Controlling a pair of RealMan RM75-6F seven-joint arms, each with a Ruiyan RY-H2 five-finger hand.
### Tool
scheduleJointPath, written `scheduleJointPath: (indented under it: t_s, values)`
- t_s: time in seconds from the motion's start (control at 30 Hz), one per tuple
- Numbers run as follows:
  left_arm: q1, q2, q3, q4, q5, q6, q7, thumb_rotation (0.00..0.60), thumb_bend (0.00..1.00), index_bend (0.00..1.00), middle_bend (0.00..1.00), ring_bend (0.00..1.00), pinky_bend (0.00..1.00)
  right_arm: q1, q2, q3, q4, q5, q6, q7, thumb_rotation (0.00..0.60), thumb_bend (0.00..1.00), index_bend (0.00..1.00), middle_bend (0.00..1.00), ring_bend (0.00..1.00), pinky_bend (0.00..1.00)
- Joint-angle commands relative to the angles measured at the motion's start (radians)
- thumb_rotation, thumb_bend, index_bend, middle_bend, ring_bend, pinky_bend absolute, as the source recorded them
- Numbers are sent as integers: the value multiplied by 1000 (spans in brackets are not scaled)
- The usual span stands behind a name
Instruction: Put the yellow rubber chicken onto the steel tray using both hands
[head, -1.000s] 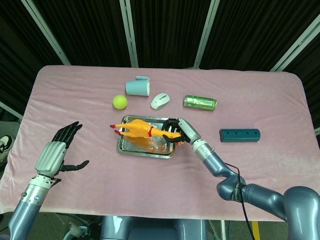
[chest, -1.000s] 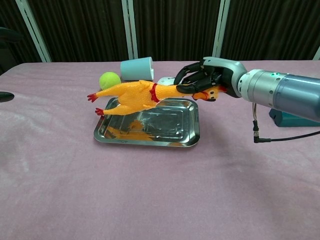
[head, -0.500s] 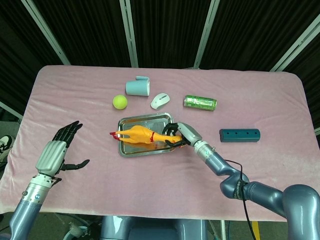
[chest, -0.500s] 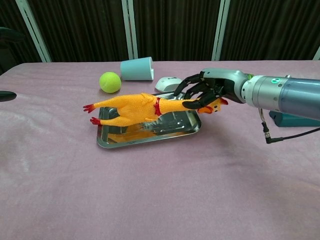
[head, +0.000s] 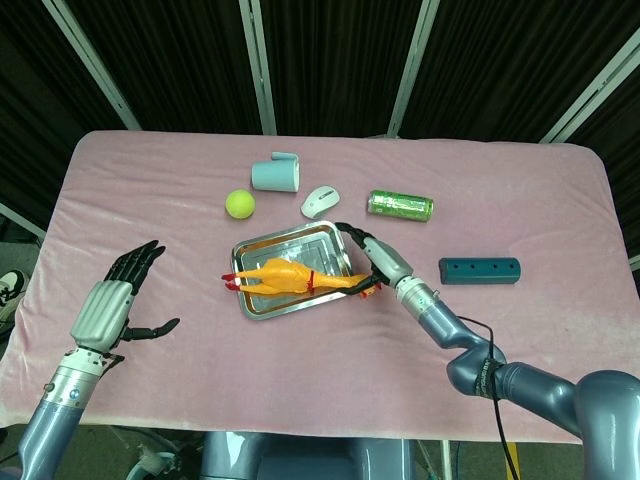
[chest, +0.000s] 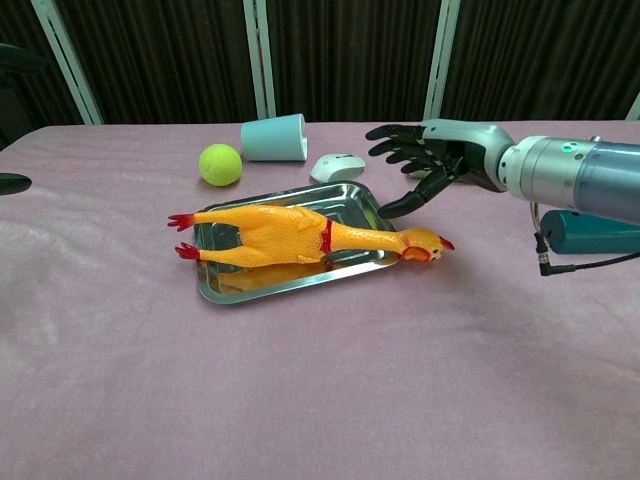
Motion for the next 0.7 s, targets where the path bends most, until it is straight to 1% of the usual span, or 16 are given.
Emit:
scheduleJointPath:
  t_s: [0.03,0.1,0.13,0.17,0.2,0.23,0.33,0.37,0.47,0.7]
  values:
    - [4,5,-5,2,2,8,4,555,151,0,0,0,61,-23,32,7,-14,-11,54,-26,600,95,51,84,1,0]
    - [10,10,-11,5,1,21,11,585,151,0,0,0,61,-46,54,11,-28,-20,106,-47,600,154,129,126,22,13]
    - [13,13,-12,7,1,26,17,595,150,1,0,0,61,-58,65,13,-38,-21,131,-55,600,222,187,158,52,43]
    - [17,19,-12,7,1,31,26,600,150,3,0,0,61,-72,78,15,-46,-24,158,-68,600,273,224,179,76,69]
    - [21,25,-12,8,-1,38,38,600,150,7,0,0,61,-86,92,16,-55,-26,187,-81,600,334,271,207,110,114]
    - [25,30,-12,9,-2,43,49,600,150,9,0,0,61,-101,105,16,-67,-28,212,-92,600,377,301,227,132,146]
    - [37,45,-6,11,0,55,76,600,151,17,0,0,61,-142,140,15,-95,-31,279,-132,600,476,352,262,169,196]
    - [42,49,-3,13,1,61,86,600,151,19,0,0,61,-162,155,13,-102,-33,311,-156,600,495,357,267,175,200]
    - [63,52,1,25,2,94,109,600,150,25,0,0,60,-212,192,-5,-127,-45,383,-216,600,502,359,274,182,204]
    - [126,36,4,66,16,200,153,600,151,29,0,0,37,-354,268,-82,-168,-99,577,-425,600,502,347,274,182,207]
